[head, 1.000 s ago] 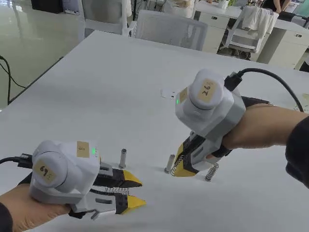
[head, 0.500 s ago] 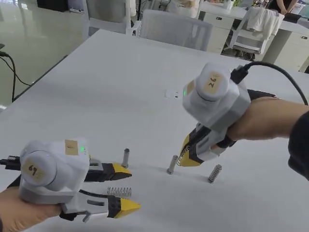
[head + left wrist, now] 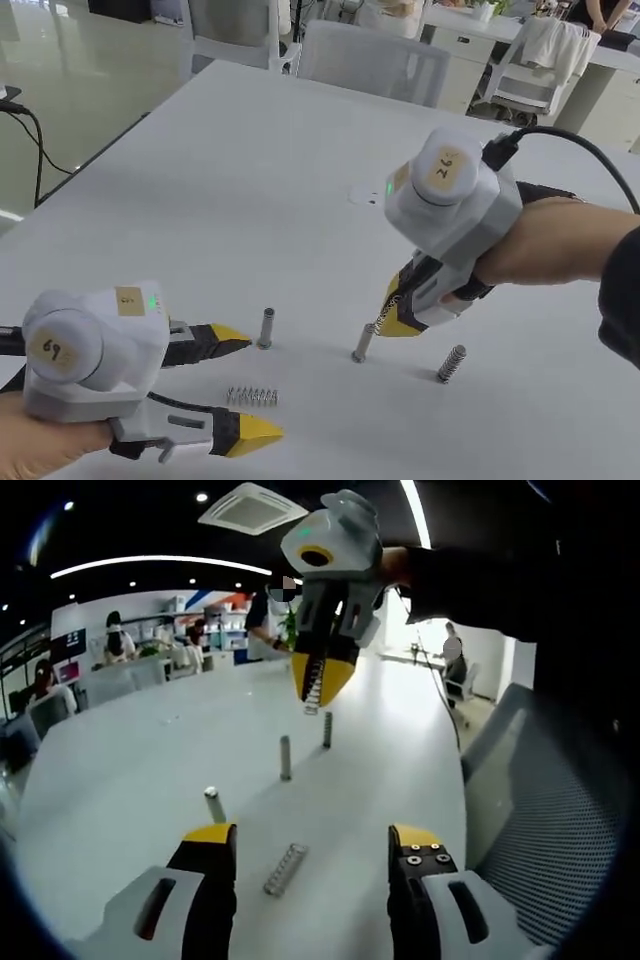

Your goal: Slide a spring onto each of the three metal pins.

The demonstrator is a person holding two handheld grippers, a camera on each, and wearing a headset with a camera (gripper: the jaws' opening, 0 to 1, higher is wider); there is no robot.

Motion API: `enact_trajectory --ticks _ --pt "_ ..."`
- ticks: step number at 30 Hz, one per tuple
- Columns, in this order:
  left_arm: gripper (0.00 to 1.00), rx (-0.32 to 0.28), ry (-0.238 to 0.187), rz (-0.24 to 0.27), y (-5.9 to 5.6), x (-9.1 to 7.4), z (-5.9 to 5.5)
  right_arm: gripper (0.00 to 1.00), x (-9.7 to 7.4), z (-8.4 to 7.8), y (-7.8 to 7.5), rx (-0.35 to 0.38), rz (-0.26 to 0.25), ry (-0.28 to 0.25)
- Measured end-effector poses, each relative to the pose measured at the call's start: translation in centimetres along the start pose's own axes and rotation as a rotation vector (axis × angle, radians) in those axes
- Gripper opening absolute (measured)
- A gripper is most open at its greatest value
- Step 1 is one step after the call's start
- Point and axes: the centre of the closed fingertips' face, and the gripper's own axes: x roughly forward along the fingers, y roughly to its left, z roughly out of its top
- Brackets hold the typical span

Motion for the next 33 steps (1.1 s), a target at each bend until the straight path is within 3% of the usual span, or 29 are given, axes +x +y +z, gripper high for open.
enact_trajectory --ticks 17,33 --pt "0.67 -0.02 -0.018 0.034 0.6 -0.9 -0.3 0.08 2.0 -0.7 -2.2 0.02 -0.017 0.028" --pt "0.73 -0.033 -0.027 0.046 0.8 -1.2 -0.5 0.08 3.4 -0.8 -2.9 0.027 -0.002 0.041"
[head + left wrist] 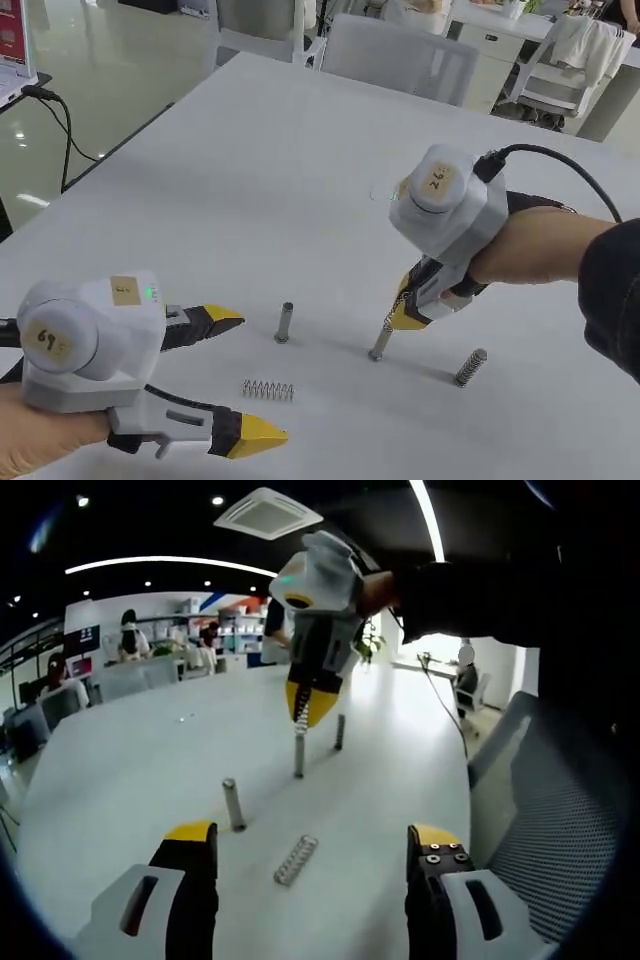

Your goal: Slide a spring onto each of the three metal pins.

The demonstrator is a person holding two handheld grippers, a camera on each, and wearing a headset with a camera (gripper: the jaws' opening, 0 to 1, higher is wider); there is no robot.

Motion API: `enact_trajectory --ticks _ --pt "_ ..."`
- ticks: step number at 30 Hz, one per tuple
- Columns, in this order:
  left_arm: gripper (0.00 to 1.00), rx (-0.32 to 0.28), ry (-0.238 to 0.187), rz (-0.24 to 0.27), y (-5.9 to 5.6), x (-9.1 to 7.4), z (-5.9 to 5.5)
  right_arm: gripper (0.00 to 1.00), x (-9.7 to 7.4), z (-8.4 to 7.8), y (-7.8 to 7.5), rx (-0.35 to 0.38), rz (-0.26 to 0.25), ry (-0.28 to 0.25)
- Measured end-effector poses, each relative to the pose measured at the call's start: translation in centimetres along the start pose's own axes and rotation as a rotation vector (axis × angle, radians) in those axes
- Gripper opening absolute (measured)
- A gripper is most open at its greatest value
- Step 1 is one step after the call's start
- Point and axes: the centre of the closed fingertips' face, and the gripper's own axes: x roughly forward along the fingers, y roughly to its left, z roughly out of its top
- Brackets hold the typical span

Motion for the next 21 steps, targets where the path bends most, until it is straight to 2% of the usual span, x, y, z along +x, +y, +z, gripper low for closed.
enact_trajectory --ticks 9,21 --pt "0.73 -0.002 -0.001 0.003 0.2 0.0 0.1 0.09 0.3 0.1 0.0 -0.001 0.004 0.006" --pt "0.71 -0.002 0.007 0.006 0.2 -0.2 -0.1 0.09 1.8 -0.3 0.1 0.011 0.027 0.022"
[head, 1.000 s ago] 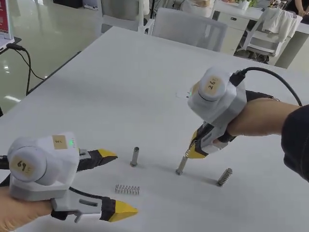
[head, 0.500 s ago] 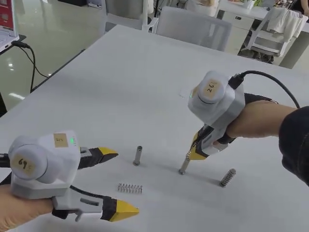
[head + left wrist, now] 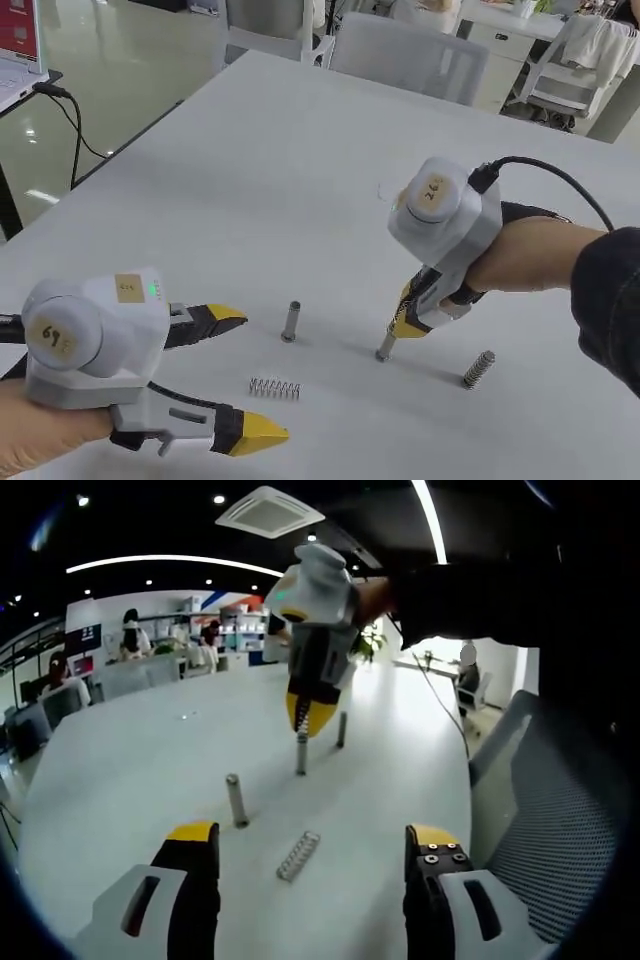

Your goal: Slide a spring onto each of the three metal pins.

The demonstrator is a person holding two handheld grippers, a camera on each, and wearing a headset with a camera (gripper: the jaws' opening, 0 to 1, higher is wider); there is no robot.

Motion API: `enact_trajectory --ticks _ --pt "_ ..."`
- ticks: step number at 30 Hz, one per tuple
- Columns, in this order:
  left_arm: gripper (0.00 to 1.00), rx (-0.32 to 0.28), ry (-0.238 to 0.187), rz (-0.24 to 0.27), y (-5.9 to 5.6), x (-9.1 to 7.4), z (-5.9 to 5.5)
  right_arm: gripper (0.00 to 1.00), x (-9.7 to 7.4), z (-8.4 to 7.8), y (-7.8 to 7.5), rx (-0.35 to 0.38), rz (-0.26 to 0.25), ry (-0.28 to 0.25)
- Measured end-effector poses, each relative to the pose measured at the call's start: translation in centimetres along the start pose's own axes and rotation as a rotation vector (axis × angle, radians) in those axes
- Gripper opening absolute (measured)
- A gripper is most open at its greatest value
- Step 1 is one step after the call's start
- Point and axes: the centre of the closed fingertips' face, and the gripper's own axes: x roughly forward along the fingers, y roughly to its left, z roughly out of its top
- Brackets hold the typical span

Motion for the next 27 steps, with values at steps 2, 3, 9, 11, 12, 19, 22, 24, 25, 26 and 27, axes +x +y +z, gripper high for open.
enact_trajectory --ticks 2,3,9,11,12,19,22,24,25,26,27 --pt "0.71 0.001 0.001 0.0 0.0 0.0 0.0 0.09 0.3 -0.1 0.1 0.001 0.0 0.003" --pt "0.71 0.001 0.001 0.0 0.0 0.0 0.0 0.09 0.4 -0.2 0.1 0.003 0.003 0.006" --pt "0.71 0.004 0.004 0.002 -0.1 0.0 0.2 0.09 1.3 -0.4 -0.1 0.021 0.005 0.008" --pt "0.71 0.004 0.005 0.002 -0.1 -0.1 0.2 0.09 1.6 -0.5 0.0 0.026 0.011 0.012" --pt "0.71 0.004 0.006 0.003 -0.1 -0.1 0.2 0.09 1.7 -0.5 0.0 0.025 0.01 0.012" --pt "0.7 0.004 0.011 0.005 -0.1 -0.2 0.2 0.09 2.6 -0.7 0.1 0.036 0.013 0.019" --pt "0.7 0.003 0.012 0.007 0.0 -0.3 0.2 0.09 2.9 -0.8 0.1 0.041 0.011 0.025" --pt "0.7 0.004 0.014 0.006 -0.1 -0.3 0.2 0.09 3.1 -0.8 0.1 0.044 0.011 0.026" --pt "0.7 0.005 0.015 0.006 -0.1 -0.3 0.2 0.09 3.2 -0.9 0.1 0.045 0.012 0.026" --pt "0.7 0.005 0.016 0.005 -0.1 -0.3 0.2 0.09 3.4 -0.9 0.1 0.046 0.011 0.026" --pt "0.7 0.006 0.017 0.006 -0.1 -0.3 0.2 0.09 3.4 -0.9 0.2 0.047 0.01 0.027"
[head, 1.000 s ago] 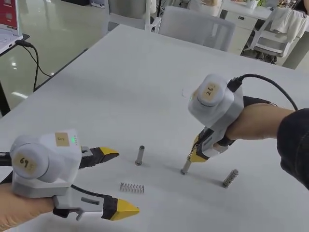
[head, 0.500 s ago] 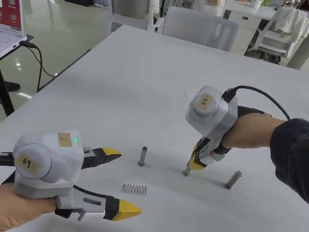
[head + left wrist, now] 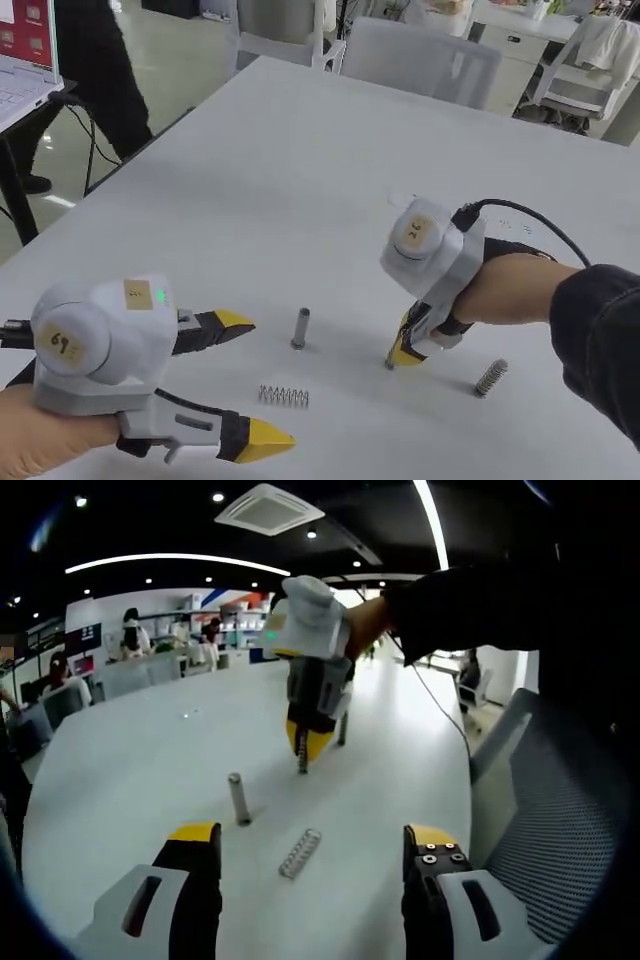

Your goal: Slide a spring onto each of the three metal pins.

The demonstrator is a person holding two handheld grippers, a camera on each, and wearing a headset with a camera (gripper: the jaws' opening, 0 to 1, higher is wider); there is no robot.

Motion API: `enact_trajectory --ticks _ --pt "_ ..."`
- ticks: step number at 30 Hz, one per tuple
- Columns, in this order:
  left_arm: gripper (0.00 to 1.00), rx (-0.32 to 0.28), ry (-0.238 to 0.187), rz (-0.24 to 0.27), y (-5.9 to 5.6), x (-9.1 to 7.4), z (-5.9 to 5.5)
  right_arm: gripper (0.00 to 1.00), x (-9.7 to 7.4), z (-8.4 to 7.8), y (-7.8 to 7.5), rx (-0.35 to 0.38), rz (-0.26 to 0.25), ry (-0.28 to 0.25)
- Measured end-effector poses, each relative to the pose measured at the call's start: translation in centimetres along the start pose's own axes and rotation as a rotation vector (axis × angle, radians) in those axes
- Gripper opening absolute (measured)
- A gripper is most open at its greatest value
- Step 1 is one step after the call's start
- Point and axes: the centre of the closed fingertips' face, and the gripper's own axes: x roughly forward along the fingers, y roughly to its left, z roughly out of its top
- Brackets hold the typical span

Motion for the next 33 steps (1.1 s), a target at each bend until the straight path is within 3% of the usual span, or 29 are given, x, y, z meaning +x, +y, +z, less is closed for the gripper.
enact_trajectory --ticks 21,33 --pt "0.69 -0.001 0.004 0.005 0.2 0.04 -0.11 0.1 0.96 -0.33 0.04 0.016 0.01 0.001" --pt "0.69 -0.002 0.002 0.005 0.19 -0.03 -0.37 0.26 0.77 0.25 0.11 0.001 -0.001 -0.037"
